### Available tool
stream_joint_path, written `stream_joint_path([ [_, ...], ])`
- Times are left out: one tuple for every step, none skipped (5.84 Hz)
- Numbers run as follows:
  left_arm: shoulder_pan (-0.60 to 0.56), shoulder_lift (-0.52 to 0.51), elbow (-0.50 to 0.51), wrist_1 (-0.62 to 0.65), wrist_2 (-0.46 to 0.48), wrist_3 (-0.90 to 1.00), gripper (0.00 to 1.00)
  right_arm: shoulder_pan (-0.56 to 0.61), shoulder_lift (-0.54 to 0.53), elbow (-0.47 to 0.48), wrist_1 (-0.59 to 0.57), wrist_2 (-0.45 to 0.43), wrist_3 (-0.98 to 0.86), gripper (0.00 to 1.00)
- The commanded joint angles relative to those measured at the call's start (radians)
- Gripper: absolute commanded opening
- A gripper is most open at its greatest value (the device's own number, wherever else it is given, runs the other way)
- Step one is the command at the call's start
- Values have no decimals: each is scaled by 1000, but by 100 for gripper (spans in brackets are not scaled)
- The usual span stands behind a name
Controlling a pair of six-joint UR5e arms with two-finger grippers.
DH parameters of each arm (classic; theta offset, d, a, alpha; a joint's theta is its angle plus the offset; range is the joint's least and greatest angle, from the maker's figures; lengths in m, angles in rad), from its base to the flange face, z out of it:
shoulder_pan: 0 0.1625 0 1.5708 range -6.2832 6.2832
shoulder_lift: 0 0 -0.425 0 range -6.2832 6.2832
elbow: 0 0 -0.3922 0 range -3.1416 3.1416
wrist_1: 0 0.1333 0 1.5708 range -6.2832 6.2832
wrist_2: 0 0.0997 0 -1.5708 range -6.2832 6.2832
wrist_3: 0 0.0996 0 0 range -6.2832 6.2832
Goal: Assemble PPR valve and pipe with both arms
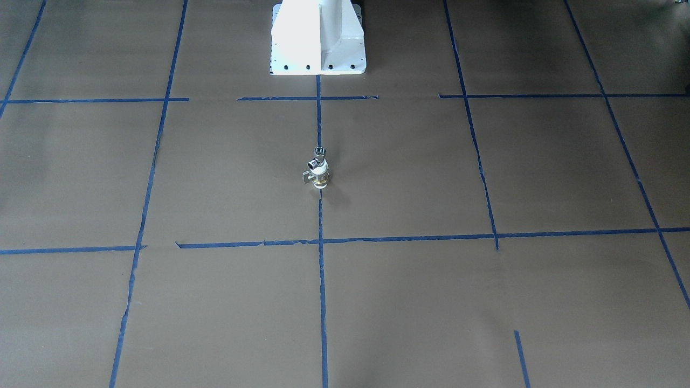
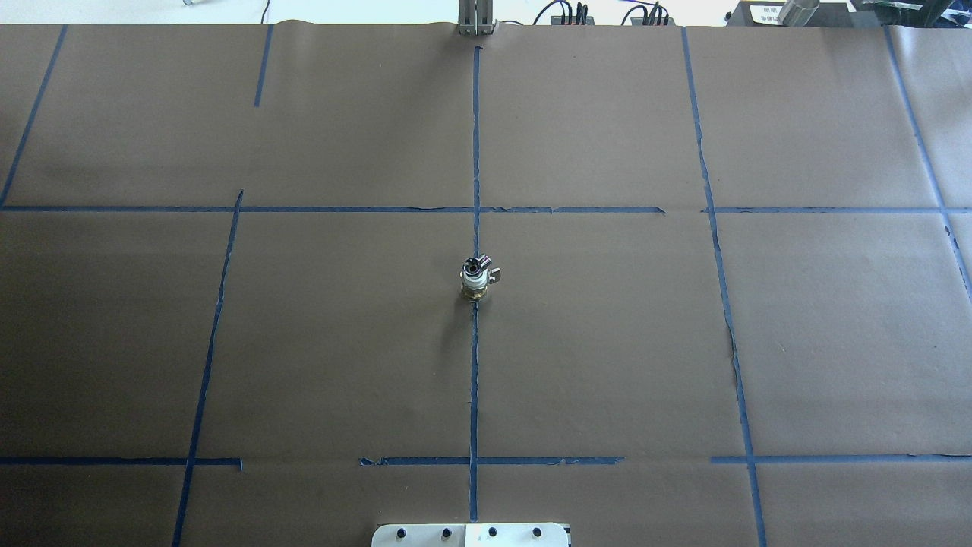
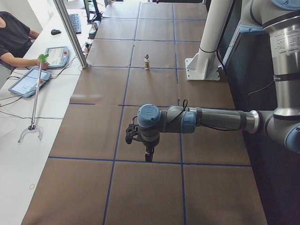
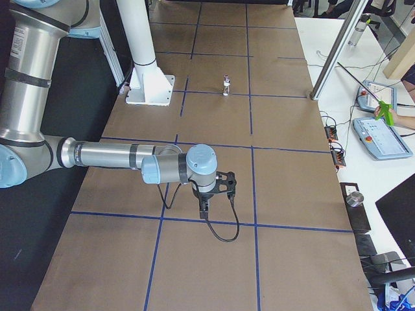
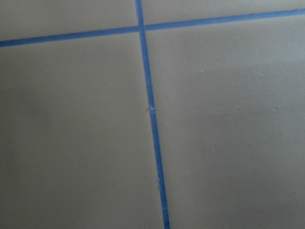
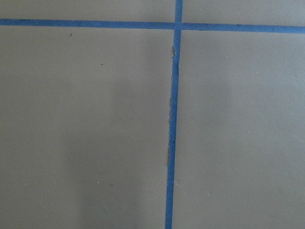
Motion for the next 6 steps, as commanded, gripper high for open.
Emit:
stream_joint_path([
  [2, 36, -41, -8, 17, 5, 100, 1, -9, -1, 1, 9, -2, 100],
  [3, 35, -38, -11, 12, 4, 100, 8, -8, 28, -6, 40, 0, 100],
  [5, 17, -23, -11, 14, 4, 100, 21, -2, 34, -13, 54, -2, 100],
  [5, 3, -15, -8, 17, 4, 100, 12, 3, 36, -14, 54, -2, 100],
  [6, 9, -17, 0, 17, 4, 100, 2, 14, 36, -14, 51, -2, 100],
  [6, 21, -33, 6, 15, 5, 100, 7, 20, 28, -13, 34, -6, 100],
])
